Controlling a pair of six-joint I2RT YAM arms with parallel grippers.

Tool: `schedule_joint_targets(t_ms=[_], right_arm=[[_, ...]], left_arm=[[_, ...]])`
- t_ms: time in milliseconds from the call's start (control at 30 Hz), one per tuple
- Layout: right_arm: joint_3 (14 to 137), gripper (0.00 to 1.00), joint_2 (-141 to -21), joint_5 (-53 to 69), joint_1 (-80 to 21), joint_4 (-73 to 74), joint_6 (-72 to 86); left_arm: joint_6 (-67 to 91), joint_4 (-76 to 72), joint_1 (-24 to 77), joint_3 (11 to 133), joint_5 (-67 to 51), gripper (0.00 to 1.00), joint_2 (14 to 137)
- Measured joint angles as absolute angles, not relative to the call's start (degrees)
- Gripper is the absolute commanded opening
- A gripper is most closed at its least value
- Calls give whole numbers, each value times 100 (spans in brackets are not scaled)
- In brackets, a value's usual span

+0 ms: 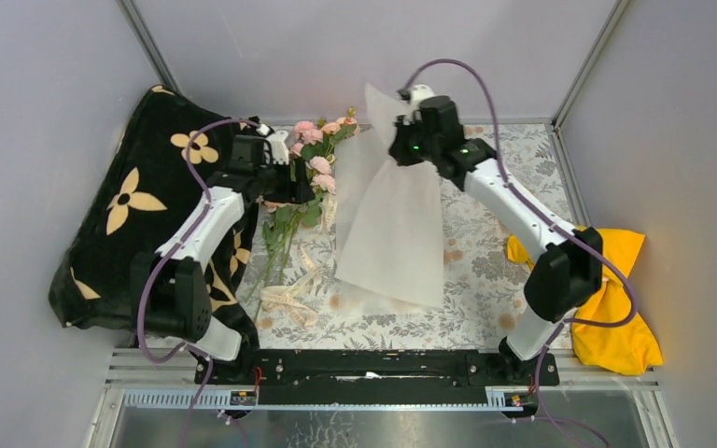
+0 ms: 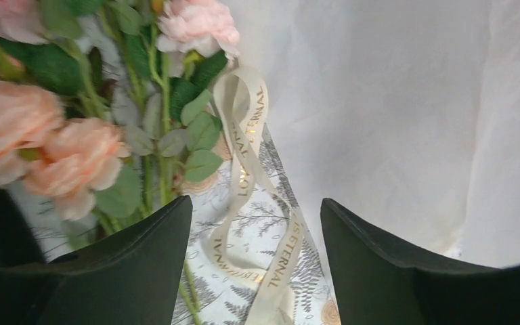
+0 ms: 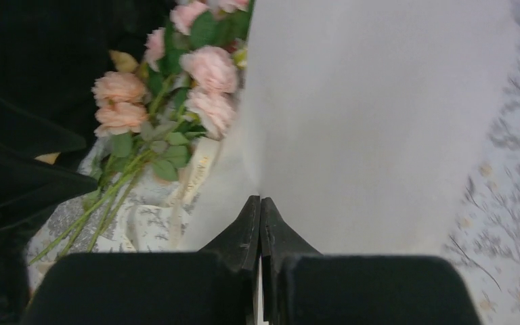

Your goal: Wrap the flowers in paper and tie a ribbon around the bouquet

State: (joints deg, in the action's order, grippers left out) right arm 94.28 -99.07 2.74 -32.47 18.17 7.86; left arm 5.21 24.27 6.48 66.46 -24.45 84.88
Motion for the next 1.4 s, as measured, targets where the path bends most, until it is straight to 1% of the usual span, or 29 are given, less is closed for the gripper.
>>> schedule_joint_targets(t_ms=[100,167,200,333,467,600,800,900,1067,1133,1200,1233,1267,1300,1333,1400], right_arm=[[8842,0,-9660,709,-2552,1658,1090],[8243,0,-9476,950,-2047,1487,1326],[7966,0,-9373,1039,-1868,1426,1424],[6663,0,-8785,1435,-1219,1160,1903],[5990,0,-8458,1806,-812,919,2257],[5944,0,-8440,2014,-668,819,2355],[6355,0,-8436,2064,-670,1066,2233],[6563,0,-8394,2064,-670,1164,2132],[6604,0,-8344,2064,-670,1260,2051],[6608,0,-8344,2064,-670,1341,2034],[6626,0,-8344,2067,-670,1400,2023],[6641,0,-8344,2067,-670,1448,2014],[6659,0,-8344,2067,-670,1470,2005],[6672,0,-8344,2067,-670,1485,1992],[6692,0,-8344,2067,-670,1494,1981],[6735,0,-8344,2067,-670,1500,1970]], left_arm=[[757,2408,941,6683,-2432,84,8938],[851,2408,1216,6685,-2397,89,9198],[895,2410,1391,6683,-2375,90,9323],[1070,2390,1940,6683,-2222,91,9649],[1275,2248,2405,6685,-2073,90,9990],[1540,2058,2788,6858,-2027,88,10503],[2156,1647,3072,7708,-2071,88,11478],[2491,1247,3142,7835,-2150,90,11684],[2915,757,3328,7979,-2228,90,11955],[3092,585,3428,8125,-2294,90,12108],[3238,445,3505,8206,-2327,87,12208],[3280,410,3533,8217,-2342,84,12223],[3317,381,3557,8217,-2353,74,12232],[3356,370,3575,8217,-2370,61,12239],[3395,368,3594,8215,-2397,45,12250],[3472,360,3603,8213,-2458,5,12276]])
